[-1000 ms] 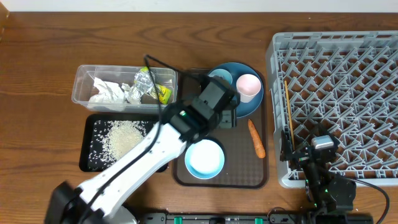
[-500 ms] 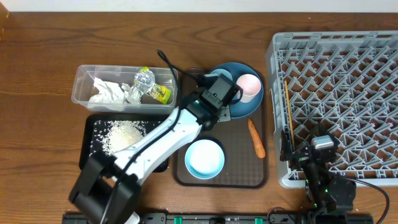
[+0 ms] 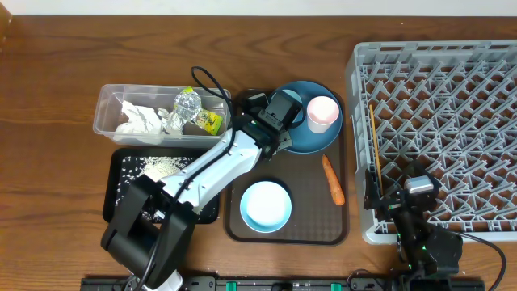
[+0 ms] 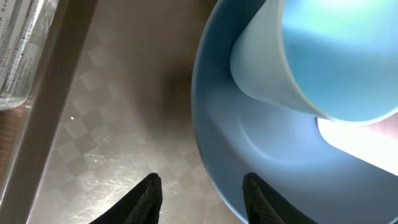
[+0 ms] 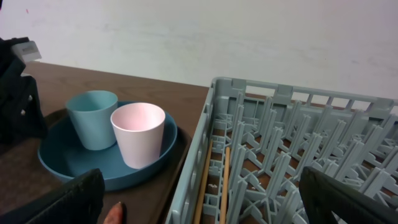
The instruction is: Sort waste into correct bins and load items into the dishwasher rack
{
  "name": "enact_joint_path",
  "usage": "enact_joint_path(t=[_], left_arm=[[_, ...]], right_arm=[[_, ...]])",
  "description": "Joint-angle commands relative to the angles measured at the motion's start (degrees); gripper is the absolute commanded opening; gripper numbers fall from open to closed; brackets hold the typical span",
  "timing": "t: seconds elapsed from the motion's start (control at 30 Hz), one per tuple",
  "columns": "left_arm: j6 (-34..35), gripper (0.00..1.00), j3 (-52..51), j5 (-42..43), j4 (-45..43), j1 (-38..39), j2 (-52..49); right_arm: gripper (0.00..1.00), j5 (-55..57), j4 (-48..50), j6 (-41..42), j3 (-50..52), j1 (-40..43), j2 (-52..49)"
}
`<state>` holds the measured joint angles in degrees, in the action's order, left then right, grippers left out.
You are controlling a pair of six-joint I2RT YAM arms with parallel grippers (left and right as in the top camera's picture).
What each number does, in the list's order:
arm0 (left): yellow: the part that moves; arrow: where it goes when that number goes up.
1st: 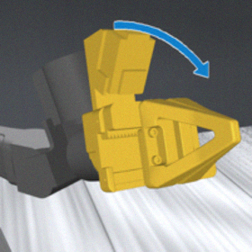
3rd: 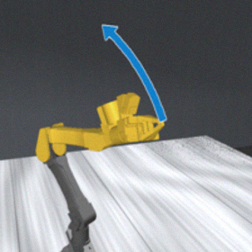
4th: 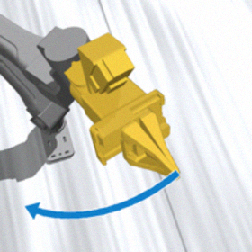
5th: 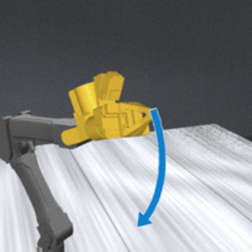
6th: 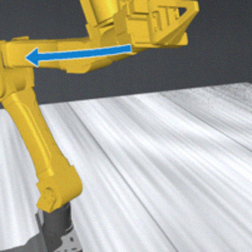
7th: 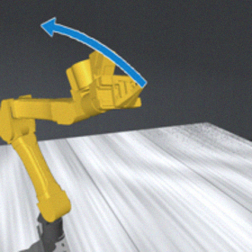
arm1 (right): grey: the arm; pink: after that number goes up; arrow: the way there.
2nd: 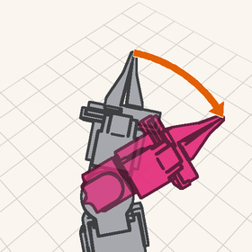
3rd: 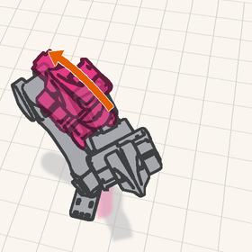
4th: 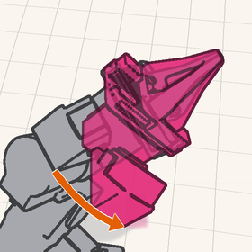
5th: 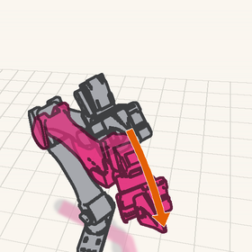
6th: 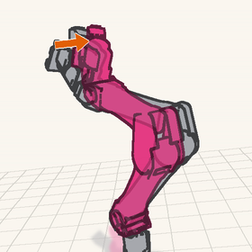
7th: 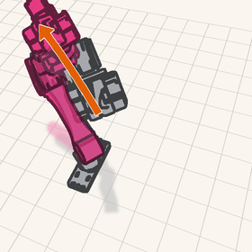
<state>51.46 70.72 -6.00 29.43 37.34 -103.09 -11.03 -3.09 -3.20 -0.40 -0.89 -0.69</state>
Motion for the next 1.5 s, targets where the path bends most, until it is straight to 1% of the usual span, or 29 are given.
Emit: enact_joint_path(t=[0.0, 0.1, 0.17, 0.37, 0.47, 0.67, 0.8, 0.87, 1.03, 1.07, 1.1, 1.13, 1.27, 1.4, 1.47], left_arm=[[1.62, 0.46, -0.39, -0.48, -0.13, -0.04, -0.63], [3.28, 0.44, -0.63, -0.48, -0.26, -0.04, -0.63], [3.76, 0.41, -0.92, -0.48, -0.55, -0.04, -0.63], [4.02, 0.40, -2.49, -0.46, -1.73, -0.02, -0.68], [5.73, 0.40, -2.80, -0.48, -1.77, -0.04, -0.72], [6.32, 0.36, -2.82, -0.46, -2.82, 0.02, -0.96], [6.29, 0.36, -2.86, 1.40, -4.04, 0.02, -2.54], [6.29, 0.29, -2.86, 1.92, -4.33, 0.00, -3.45], [6.29, 0.24, -2.86, 1.95, -5.62, -0.04, -3.96], [6.27, 0.20, -2.84, 1.95, -5.77, -0.04, -3.96], [6.27, 0.19, -2.84, 1.95, -5.77, -0.04, -3.91], [6.25, 0.14, -2.86, 1.97, -5.66, -0.04, -3.91], [6.25, 0.10, -2.84, 2.49, -4.20, -0.04, -3.89], [6.05, 0.09, -2.84, 3.98, -2.49, -0.02, -3.74], [4.81, 0.09, -2.84, 5.81, -2.23, -0.04, -3.61]], right_arm=[[0.99, 0.09, -0.17, -0.50, 0.09, -0.26, 0.31], [0.99, 0.11, -0.17, -0.50, 0.09, -0.26, 0.31], [0.99, 0.09, -0.17, -0.50, 0.09, -0.26, 0.31], [0.99, 0.09, -0.17, -0.50, 0.09, -0.26, 0.31], [0.99, 0.09, -0.17, -0.50, 0.09, -0.26, 0.31], [0.99, 0.09, -0.17, -0.50, 0.09, -0.26, 0.31], [0.99, 0.09, -0.17, -0.50, 0.09, -0.26, 0.31], [0.99, 0.09, -0.17, -0.50, 0.09, -0.26, 0.31], [0.99, 0.11, -0.17, -0.50, 0.09, -0.26, 0.31], [0.99, 0.09, -0.17, -0.50, 0.09, -0.26, 0.31], [0.99, 0.11, -0.17, -0.50, 0.09, -0.26, 0.31], [0.99, 0.09, -0.17, -0.50, 0.09, -0.26, 0.31], [0.99, 0.09, -0.17, -0.50, 0.09, -0.26, 0.31], [0.99, 0.09, -0.17, -0.50, 0.09, -0.26, 0.31], [0.99, 0.09, -0.17, -0.50, 0.09, -0.26, 0.31]])
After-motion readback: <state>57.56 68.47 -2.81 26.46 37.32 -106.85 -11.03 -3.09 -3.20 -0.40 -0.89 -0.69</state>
